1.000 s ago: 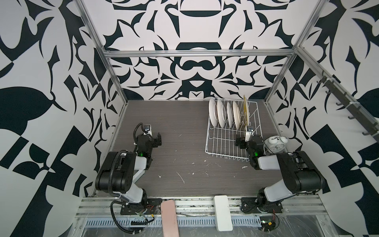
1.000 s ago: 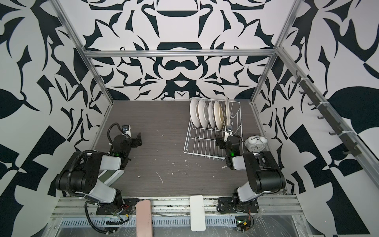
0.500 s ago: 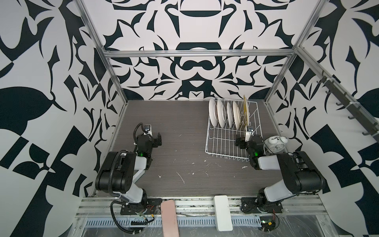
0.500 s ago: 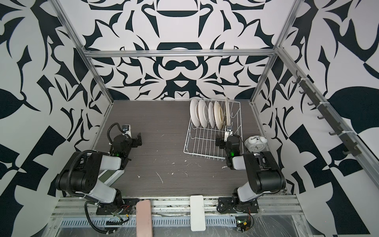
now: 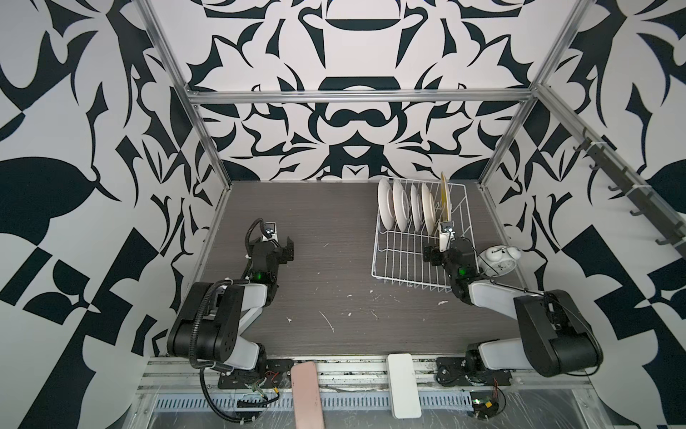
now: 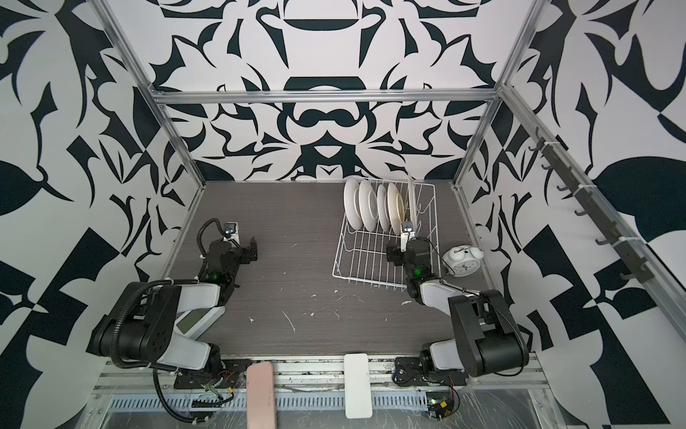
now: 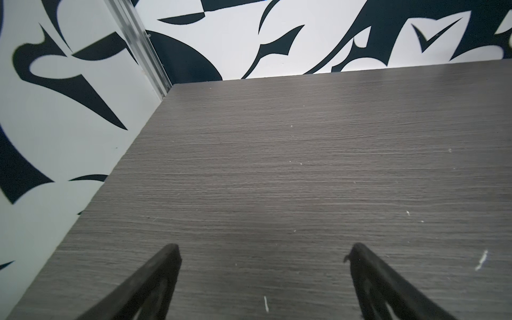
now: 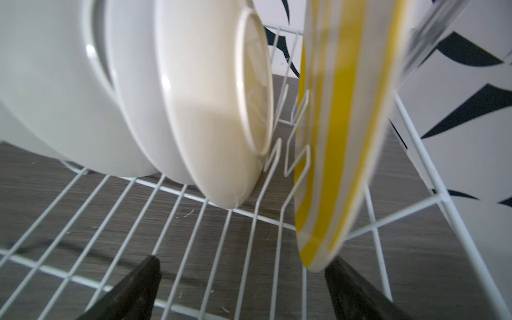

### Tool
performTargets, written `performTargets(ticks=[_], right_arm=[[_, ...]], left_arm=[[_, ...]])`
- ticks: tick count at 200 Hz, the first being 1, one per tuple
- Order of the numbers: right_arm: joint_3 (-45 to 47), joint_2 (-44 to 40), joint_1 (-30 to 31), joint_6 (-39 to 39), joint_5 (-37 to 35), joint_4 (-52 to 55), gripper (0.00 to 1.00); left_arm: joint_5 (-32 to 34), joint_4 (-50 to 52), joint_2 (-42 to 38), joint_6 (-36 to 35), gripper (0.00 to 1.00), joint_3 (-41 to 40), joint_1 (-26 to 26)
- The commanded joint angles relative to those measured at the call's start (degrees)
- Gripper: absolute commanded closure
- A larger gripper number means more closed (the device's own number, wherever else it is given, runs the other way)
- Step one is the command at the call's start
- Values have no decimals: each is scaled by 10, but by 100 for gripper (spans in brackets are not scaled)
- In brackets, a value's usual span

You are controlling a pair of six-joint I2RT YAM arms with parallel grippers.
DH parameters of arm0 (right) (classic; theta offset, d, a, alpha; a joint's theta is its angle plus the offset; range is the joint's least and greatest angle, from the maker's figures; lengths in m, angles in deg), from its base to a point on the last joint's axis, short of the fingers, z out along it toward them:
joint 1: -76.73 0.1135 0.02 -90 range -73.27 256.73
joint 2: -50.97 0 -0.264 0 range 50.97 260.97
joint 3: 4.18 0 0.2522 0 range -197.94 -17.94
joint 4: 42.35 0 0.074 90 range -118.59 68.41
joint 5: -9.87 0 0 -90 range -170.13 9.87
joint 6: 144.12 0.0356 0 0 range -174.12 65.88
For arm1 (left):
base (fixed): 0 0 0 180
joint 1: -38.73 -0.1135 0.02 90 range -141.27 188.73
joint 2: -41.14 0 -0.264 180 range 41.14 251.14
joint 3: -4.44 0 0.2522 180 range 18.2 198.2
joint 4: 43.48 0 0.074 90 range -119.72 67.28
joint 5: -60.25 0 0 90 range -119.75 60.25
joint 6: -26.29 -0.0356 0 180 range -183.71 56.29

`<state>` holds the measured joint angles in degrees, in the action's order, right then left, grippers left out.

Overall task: Unload the plates from the dish rack
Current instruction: Pick up the plate from the dish rack.

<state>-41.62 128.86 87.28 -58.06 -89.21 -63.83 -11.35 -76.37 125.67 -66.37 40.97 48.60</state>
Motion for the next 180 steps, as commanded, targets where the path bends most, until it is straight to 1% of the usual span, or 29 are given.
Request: performTargets(ticks=[1,17,38,64,97,107,113,116,119,122,130,141,152,166,180], right_arm=[[-39,-40,15,-17,-43,44,4],[-61,-62,26,-8,-64,91,4],[-88,-92,30,8,-63,155,4],[-124,-130,34,31,-63,241,6],[-159,-172,40,69,-70,337,9],[-171,-180,40,81,-70,363,10],[-181,-182,40,87,-70,379,9],[-187,-181,41,92,-69,387,9],[-193,-181,41,95,-70,395,2],[-201,-179,43,99,-72,404,0],[-225,-172,47,118,-94,428,0],[-265,-152,57,150,-143,467,0],[-315,-123,71,156,-177,515,0],[-364,-89,87,150,-205,557,0],[-400,-60,96,145,-217,578,0]], left_arm=[[53,64,-22,-33,1,35,30],[88,101,-29,-53,1,57,50],[95,197,-41,-39,1,102,50],[61,297,-67,-8,1,150,50],[6,354,-109,23,1,168,51],[-9,373,-111,36,1,175,50],[-19,383,-132,45,1,179,51],[-24,387,-134,49,1,180,51],[-30,390,-136,56,1,181,51],[-35,394,-139,64,1,181,51],[-47,395,-143,94,1,180,51],[-94,379,-147,136,1,167,52],[-130,350,-145,171,1,152,60],[-145,344,-137,204,1,150,81],[-147,350,-129,217,1,155,106]])
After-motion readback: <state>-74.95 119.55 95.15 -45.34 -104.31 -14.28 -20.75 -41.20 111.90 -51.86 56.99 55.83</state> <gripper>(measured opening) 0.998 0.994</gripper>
